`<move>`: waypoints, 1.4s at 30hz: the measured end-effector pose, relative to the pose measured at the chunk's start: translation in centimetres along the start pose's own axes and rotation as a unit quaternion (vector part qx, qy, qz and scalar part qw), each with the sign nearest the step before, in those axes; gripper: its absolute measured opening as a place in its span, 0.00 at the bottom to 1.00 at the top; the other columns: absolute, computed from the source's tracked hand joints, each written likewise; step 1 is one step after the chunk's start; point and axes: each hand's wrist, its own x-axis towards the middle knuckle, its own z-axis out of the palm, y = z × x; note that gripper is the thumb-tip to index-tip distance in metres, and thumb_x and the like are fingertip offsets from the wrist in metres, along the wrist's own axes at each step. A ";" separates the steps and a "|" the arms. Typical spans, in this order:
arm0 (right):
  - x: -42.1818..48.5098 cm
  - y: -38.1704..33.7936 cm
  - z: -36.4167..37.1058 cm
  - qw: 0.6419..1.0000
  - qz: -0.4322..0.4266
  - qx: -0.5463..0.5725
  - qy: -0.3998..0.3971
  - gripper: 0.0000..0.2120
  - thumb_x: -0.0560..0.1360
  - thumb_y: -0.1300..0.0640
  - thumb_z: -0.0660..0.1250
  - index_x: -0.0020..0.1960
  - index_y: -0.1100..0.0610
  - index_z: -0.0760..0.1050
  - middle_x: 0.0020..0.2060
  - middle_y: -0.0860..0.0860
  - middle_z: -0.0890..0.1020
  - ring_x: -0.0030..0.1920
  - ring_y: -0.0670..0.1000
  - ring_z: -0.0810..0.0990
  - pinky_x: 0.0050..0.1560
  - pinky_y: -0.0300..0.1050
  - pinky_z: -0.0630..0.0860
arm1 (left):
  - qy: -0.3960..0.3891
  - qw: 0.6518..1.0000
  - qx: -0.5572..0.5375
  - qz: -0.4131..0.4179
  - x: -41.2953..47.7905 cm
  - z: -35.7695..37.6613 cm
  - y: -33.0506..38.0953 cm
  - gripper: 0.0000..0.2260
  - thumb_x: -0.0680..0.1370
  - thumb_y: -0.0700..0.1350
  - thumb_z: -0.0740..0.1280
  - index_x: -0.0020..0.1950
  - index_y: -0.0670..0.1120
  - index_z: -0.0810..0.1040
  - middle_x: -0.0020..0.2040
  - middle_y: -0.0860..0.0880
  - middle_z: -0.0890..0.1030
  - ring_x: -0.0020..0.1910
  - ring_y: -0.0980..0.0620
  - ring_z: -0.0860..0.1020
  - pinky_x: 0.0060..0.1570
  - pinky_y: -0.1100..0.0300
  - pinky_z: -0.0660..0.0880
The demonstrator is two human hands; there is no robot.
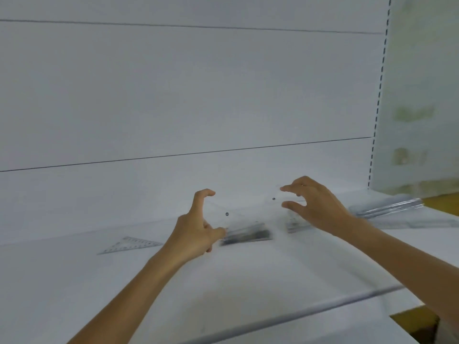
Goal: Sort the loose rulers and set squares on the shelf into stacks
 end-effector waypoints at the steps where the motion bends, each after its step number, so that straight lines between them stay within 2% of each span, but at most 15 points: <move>1: -0.2 1.4 -0.4 1.000 0.003 0.002 -0.002 0.18 0.74 0.48 0.67 0.63 0.48 0.74 0.56 0.48 0.74 0.54 0.48 0.75 0.54 0.42 0.70 | -0.006 1.000 0.005 0.004 0.2 1.0 0.7 0.27 0.71 0.45 0.68 0.59 0.65 0.57 0.27 0.49 0.76 0.21 0.59 0.73 0.24 0.72 0.67; 5: -0.7 5.9 -1.1 0.999 0.014 -0.008 -0.050 0.17 0.75 0.48 0.65 0.62 0.48 0.75 0.58 0.49 0.75 0.58 0.49 0.74 0.57 0.42 0.69 | -0.017 1.000 0.024 0.010 0.9 4.3 2.6 0.17 0.70 0.49 0.69 0.54 0.59 0.66 0.23 0.52 0.71 0.21 0.58 0.67 0.25 0.70 0.64; 9: -0.3 8.1 -0.7 0.998 0.013 0.006 -0.069 0.15 0.78 0.49 0.61 0.62 0.51 0.75 0.57 0.49 0.75 0.59 0.50 0.74 0.58 0.43 0.68 | 0.000 0.999 0.043 0.018 0.9 6.5 3.6 0.19 0.68 0.52 0.72 0.54 0.59 0.69 0.21 0.55 0.68 0.22 0.59 0.66 0.24 0.71 0.62; 11: -0.2 8.5 0.0 0.995 -0.004 0.003 -0.095 0.14 0.80 0.51 0.56 0.60 0.54 0.75 0.55 0.52 0.77 0.57 0.54 0.75 0.58 0.48 0.70 | 0.017 0.996 0.080 0.031 0.7 7.1 4.0 0.18 0.68 0.60 0.70 0.56 0.63 0.69 0.25 0.55 0.70 0.25 0.61 0.70 0.27 0.71 0.64; 13: -0.1 8.7 0.7 0.993 -0.029 -0.016 -0.116 0.16 0.82 0.54 0.51 0.61 0.56 0.74 0.55 0.54 0.78 0.57 0.56 0.75 0.57 0.52 0.71 | 0.022 0.990 0.135 0.037 0.5 7.6 4.1 0.22 0.68 0.67 0.64 0.61 0.66 0.68 0.35 0.56 0.75 0.35 0.62 0.74 0.38 0.68 0.69; 15: 0.2 8.9 1.1 0.992 -0.042 -0.025 -0.116 0.17 0.82 0.54 0.50 0.64 0.55 0.71 0.58 0.52 0.77 0.59 0.56 0.74 0.59 0.51 0.70 | 0.011 0.979 0.202 0.033 0.3 8.0 4.1 0.25 0.70 0.69 0.58 0.67 0.66 0.64 0.44 0.57 0.75 0.47 0.56 0.74 0.47 0.61 0.70; 18: 0.5 9.5 1.6 0.985 -0.077 -0.023 -0.153 0.18 0.82 0.53 0.50 0.69 0.50 0.68 0.63 0.48 0.75 0.63 0.52 0.72 0.60 0.46 0.67 | 0.019 0.968 0.249 0.026 -0.1 8.2 4.0 0.25 0.73 0.68 0.53 0.69 0.66 0.61 0.43 0.58 0.69 0.47 0.54 0.72 0.45 0.59 0.67; 21: -0.2 10.2 2.4 0.966 -0.093 -0.023 -0.239 0.19 0.81 0.47 0.48 0.71 0.45 0.64 0.70 0.44 0.68 0.70 0.47 0.65 0.67 0.44 0.60 | 0.056 0.967 0.244 0.036 -0.6 7.8 3.8 0.25 0.73 0.68 0.50 0.68 0.65 0.63 0.49 0.57 0.73 0.51 0.54 0.74 0.47 0.59 0.67; 23: -0.5 10.5 2.7 0.966 -0.073 -0.016 -0.246 0.21 0.81 0.44 0.46 0.73 0.43 0.59 0.73 0.43 0.61 0.73 0.44 0.58 0.72 0.47 0.53 | 0.077 0.968 0.237 0.035 -0.8 7.2 3.7 0.25 0.72 0.69 0.50 0.67 0.64 0.66 0.52 0.56 0.76 0.54 0.54 0.75 0.49 0.58 0.68; 26: -0.8 10.3 2.8 0.968 -0.080 -0.043 -0.235 0.23 0.81 0.43 0.45 0.75 0.43 0.51 0.75 0.44 0.55 0.75 0.44 0.52 0.73 0.51 0.45 | 0.111 0.962 0.246 0.043 -1.1 6.2 3.6 0.21 0.75 0.66 0.54 0.65 0.62 0.69 0.48 0.56 0.77 0.49 0.53 0.75 0.47 0.58 0.68; 28: -1.0 9.7 2.6 0.971 -0.090 -0.055 -0.216 0.24 0.81 0.44 0.45 0.76 0.45 0.48 0.76 0.45 0.51 0.75 0.44 0.49 0.74 0.50 0.43 | 0.130 0.957 0.248 0.069 -1.4 5.7 3.5 0.23 0.74 0.65 0.51 0.64 0.60 0.71 0.45 0.57 0.76 0.44 0.54 0.74 0.44 0.59 0.67; 32: -2.0 6.8 2.3 0.976 -0.112 -0.025 -0.186 0.24 0.81 0.44 0.48 0.76 0.47 0.50 0.76 0.46 0.53 0.75 0.45 0.52 0.73 0.45 0.47 | 0.136 0.953 0.252 0.097 -1.3 4.6 3.0 0.28 0.70 0.66 0.47 0.64 0.59 0.71 0.43 0.58 0.77 0.40 0.54 0.75 0.41 0.60 0.67; 37: -3.9 1.0 1.8 0.980 -0.132 0.014 -0.149 0.22 0.80 0.45 0.52 0.73 0.50 0.60 0.73 0.47 0.62 0.71 0.48 0.60 0.69 0.43 0.57 | 0.112 0.968 0.218 0.060 1.2 3.6 1.7 0.25 0.74 0.64 0.57 0.70 0.58 0.63 0.48 0.61 0.75 0.44 0.56 0.74 0.46 0.59 0.69; 39: -4.9 -1.2 2.0 0.976 -0.116 0.035 -0.182 0.20 0.80 0.45 0.53 0.69 0.51 0.66 0.69 0.48 0.67 0.68 0.50 0.64 0.67 0.46 0.61 | 0.112 0.974 0.195 0.039 2.1 3.6 1.1 0.28 0.73 0.62 0.63 0.70 0.55 0.60 0.50 0.61 0.73 0.47 0.57 0.75 0.48 0.59 0.70; 42: -6.6 -2.9 3.0 0.963 -0.133 0.003 -0.234 0.17 0.79 0.46 0.51 0.58 0.54 0.72 0.58 0.50 0.74 0.60 0.53 0.69 0.59 0.47 0.66 | 0.101 0.984 0.149 0.005 3.1 3.7 0.2 0.29 0.71 0.61 0.66 0.67 0.51 0.64 0.51 0.59 0.74 0.49 0.58 0.75 0.51 0.59 0.73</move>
